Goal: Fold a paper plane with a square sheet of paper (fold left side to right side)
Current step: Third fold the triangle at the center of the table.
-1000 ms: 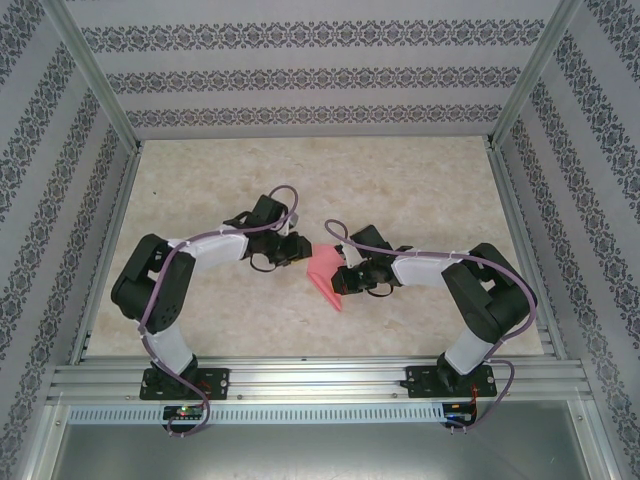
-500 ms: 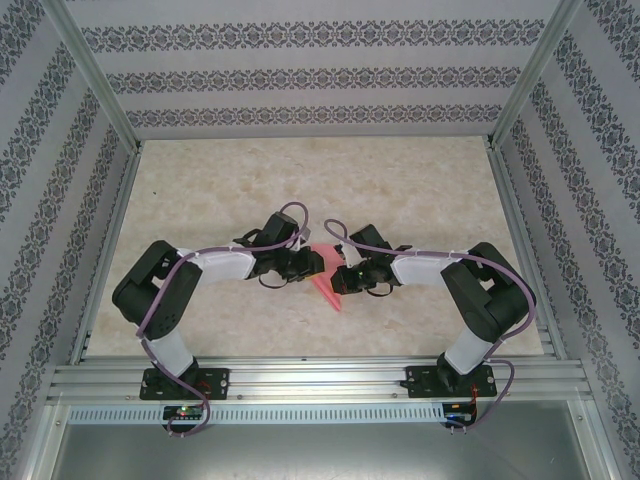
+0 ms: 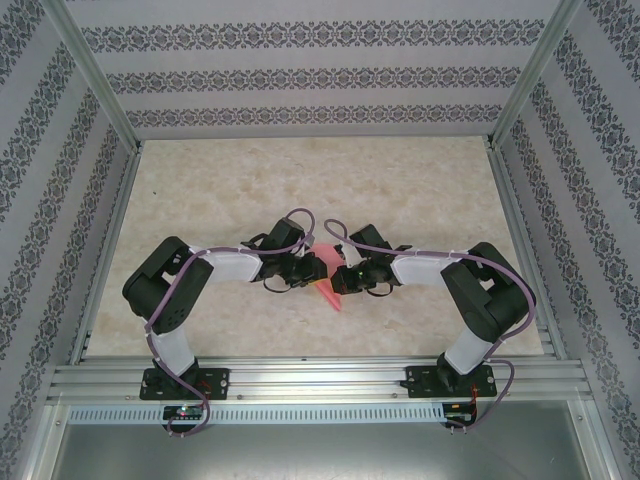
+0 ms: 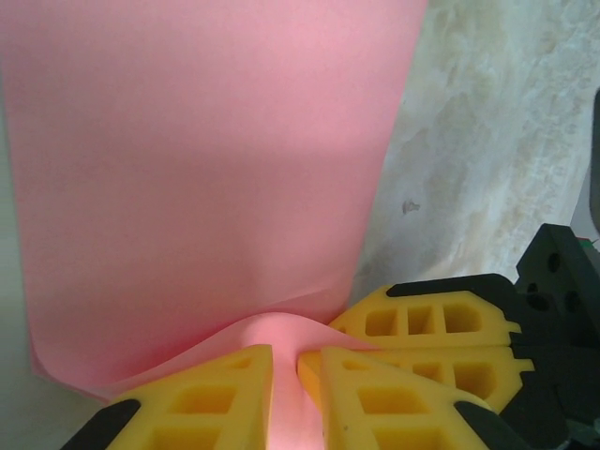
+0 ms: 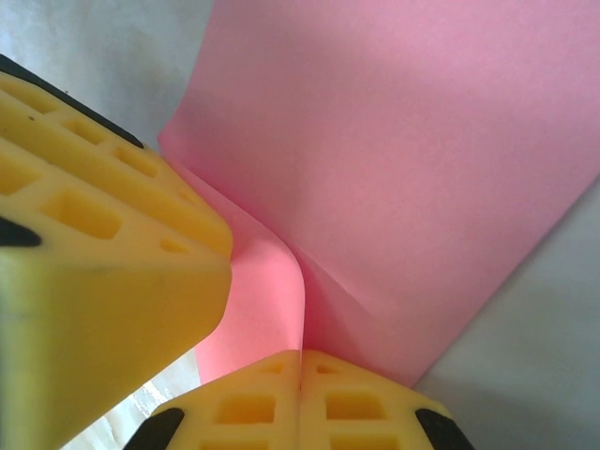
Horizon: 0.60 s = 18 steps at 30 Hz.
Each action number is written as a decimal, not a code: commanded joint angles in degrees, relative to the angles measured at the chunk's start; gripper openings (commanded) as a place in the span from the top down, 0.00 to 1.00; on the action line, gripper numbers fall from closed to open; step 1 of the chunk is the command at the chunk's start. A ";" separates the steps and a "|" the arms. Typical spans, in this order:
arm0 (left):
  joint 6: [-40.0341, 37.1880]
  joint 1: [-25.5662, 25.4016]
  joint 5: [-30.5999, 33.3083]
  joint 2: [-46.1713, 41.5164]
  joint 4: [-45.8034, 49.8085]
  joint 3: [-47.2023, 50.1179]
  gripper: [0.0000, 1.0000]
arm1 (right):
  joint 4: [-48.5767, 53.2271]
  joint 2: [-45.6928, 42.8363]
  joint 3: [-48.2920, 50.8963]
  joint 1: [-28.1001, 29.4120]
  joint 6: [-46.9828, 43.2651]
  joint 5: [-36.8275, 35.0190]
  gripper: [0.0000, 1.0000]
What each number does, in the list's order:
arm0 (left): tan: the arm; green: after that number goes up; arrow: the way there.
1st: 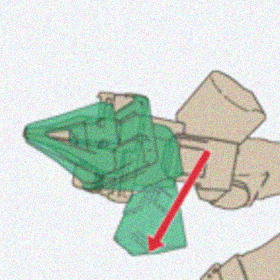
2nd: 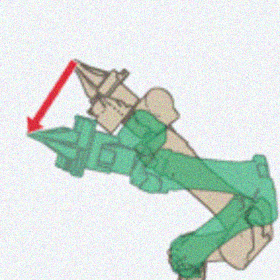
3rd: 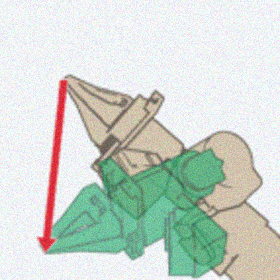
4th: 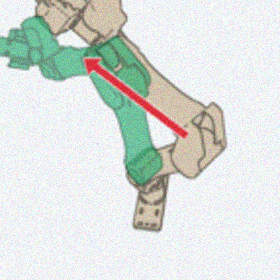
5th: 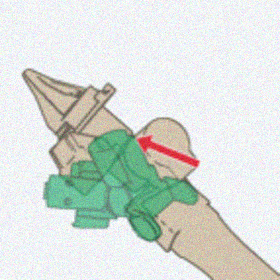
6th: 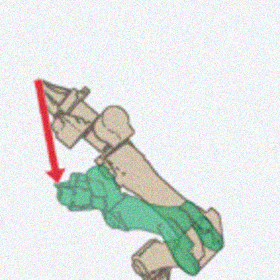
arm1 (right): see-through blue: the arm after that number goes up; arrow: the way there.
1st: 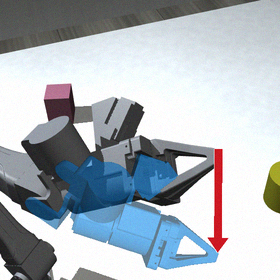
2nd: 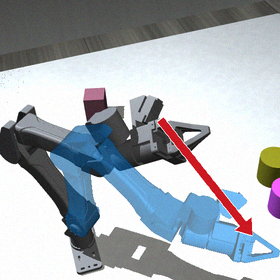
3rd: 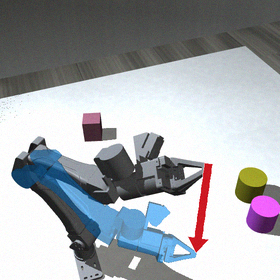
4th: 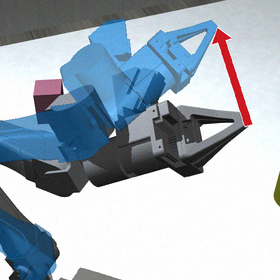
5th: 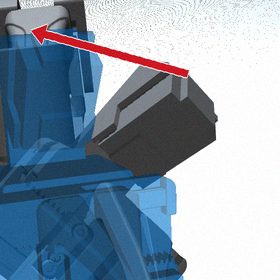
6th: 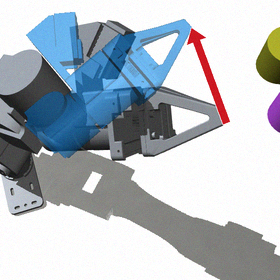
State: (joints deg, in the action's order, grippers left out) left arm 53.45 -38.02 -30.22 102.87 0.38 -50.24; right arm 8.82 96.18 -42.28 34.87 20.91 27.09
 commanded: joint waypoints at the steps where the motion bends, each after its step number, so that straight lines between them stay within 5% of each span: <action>1: -1.02 -0.48 1.51 -0.04 1.33 1.16 0.79 | 3.84 3.30 1.13 0.95 -1.75 -4.68 0.97; 14: -2.56 -0.46 3.79 0.81 3.77 2.05 0.79 | 4.19 3.15 0.55 1.07 -1.75 -4.34 0.95; 18: -2.65 -0.50 4.14 1.50 3.61 2.85 0.80 | 4.52 -0.16 0.02 1.07 -0.81 -3.82 0.85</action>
State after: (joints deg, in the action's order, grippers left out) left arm 52.34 -38.02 -27.88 102.87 1.78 -49.04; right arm 9.13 96.36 -42.65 35.22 20.97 26.89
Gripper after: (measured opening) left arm 0.204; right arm 0.128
